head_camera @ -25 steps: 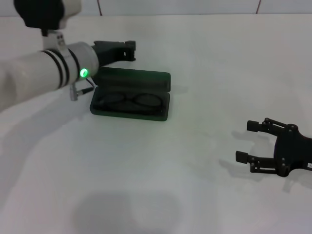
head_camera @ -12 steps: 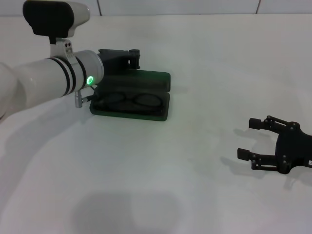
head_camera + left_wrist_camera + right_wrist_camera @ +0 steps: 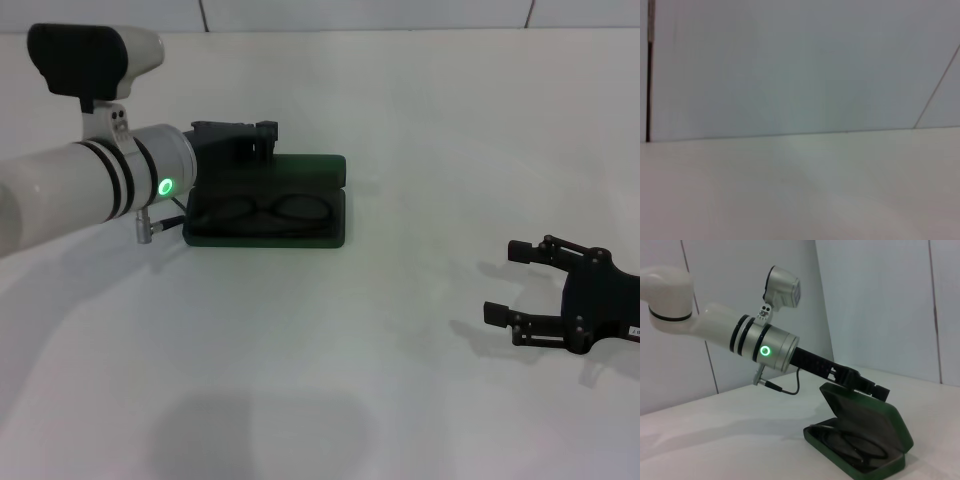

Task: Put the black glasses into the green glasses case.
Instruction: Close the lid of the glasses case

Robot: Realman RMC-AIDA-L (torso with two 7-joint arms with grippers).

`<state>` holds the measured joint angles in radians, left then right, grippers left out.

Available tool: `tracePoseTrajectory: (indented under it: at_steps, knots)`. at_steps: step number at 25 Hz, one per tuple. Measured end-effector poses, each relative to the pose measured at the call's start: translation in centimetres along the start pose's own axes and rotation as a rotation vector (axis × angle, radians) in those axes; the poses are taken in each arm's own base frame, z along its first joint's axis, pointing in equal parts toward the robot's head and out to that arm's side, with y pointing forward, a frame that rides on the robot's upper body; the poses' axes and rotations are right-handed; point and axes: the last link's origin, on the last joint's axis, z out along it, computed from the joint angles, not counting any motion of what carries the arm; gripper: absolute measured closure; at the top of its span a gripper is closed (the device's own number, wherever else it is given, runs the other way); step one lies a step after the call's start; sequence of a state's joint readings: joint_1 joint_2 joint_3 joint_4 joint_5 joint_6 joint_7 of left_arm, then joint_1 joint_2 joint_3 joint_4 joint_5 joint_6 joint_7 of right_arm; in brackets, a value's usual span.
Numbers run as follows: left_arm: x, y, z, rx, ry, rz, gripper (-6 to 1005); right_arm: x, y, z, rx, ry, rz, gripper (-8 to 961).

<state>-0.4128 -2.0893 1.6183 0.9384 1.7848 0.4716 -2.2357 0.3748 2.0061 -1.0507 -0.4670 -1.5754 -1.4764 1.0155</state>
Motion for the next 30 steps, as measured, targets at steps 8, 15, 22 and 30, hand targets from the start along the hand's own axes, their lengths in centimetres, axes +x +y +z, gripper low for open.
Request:
tracePoseTrajectory:
  at_steps: [8, 15, 22, 30]
  knots:
    - [-0.9, -0.2, -0.8, -0.006, 0.001, 0.002, 999, 0.0, -0.1, 0.1, 0.005, 0.002, -0.002, 71]
    - [-1.9, -0.5, -1.6, 0.0, 0.004, 0.032, 998, -0.1, -0.1, 0.2, 0.007, 0.002, -0.006, 71]
    - [-2.3, -0.5, -2.0, -0.012, 0.022, 0.029, 998, -0.1, -0.2, 0.3, 0.007, 0.001, -0.007, 71]
    - [-3.0, -0.6, -2.2, -0.009, 0.017, 0.051, 999, -0.3, -0.3, 0.5, 0.003, 0.002, -0.007, 71]
